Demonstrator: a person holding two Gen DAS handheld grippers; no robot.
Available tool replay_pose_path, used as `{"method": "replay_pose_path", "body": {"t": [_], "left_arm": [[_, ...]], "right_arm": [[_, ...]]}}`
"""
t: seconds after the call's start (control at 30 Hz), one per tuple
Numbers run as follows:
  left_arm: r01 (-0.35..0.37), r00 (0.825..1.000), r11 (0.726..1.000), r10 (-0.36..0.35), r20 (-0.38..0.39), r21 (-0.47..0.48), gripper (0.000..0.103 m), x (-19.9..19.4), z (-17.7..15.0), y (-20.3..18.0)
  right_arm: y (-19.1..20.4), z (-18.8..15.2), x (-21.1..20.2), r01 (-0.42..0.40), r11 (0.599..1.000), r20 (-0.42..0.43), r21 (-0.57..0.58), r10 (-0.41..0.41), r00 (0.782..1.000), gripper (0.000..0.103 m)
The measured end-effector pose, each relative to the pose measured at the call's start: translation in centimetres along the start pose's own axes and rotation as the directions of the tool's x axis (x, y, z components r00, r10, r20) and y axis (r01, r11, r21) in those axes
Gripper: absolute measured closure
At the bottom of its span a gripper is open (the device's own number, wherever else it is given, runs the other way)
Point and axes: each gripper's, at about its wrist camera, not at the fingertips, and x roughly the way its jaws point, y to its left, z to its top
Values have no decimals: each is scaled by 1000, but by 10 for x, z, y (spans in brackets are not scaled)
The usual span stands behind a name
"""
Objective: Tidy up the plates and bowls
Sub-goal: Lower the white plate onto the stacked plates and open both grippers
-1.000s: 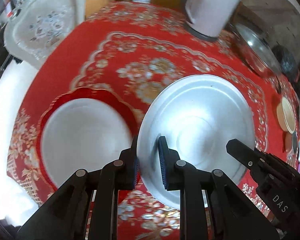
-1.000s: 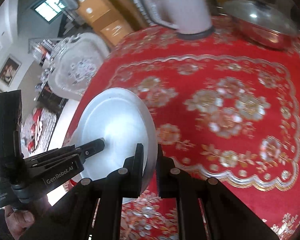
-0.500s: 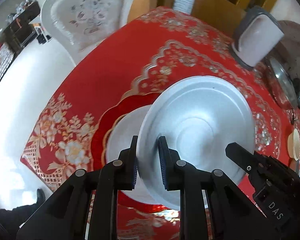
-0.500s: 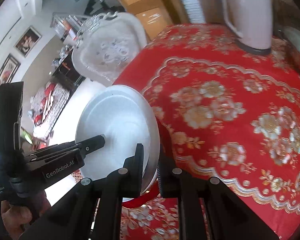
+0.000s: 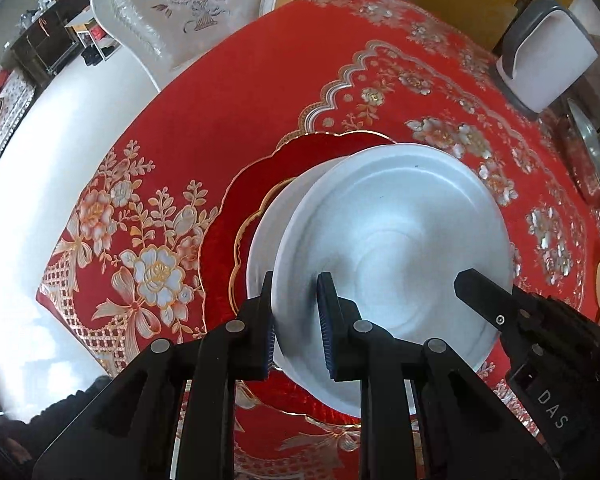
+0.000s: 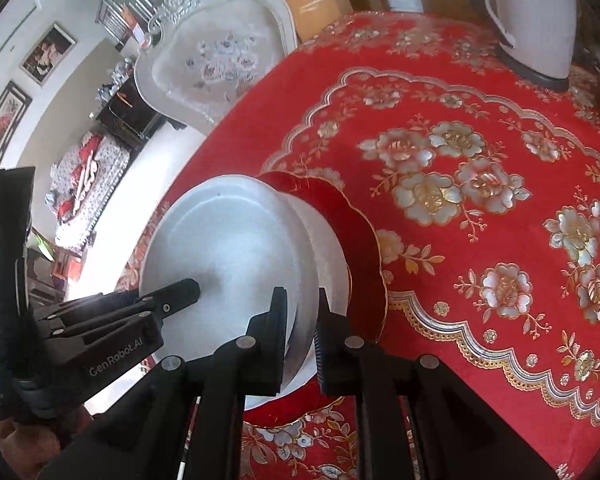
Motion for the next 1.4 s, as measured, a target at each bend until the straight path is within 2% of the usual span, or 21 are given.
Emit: {"method": "replay_pose_path", "body": {"t": [0.37,0.87,0.97,1.1,1.23,1.4], "left_arm": [[-1,1000,1000,1,2,5,84,2,0,1],[-17,1000,1000,17,15,15,84,0,-3,-1],[-31,999,999,30,34,21,84,-2,-4,0],[-38,998,999,36,44,35,83,-3,-5,-1],[-38,998,999,36,52,28,83,-4,-6,0],[-59,993,998,56,104,26,83,-15,-3,1]], "right_arm": [[5,0,3,43,999,8,-28,-42,999,90],[4,1,5,33,999,-6,-34,-34,999,90],[4,1,4,34,999,-5,-33,-34,999,90],[7,0,3,27,999,1,-40,-27,1000,81],[8,1,2,36,998,6,-44,-36,999,81],[4,1,-7,39,999,32,-31,-38,999,81]]}}
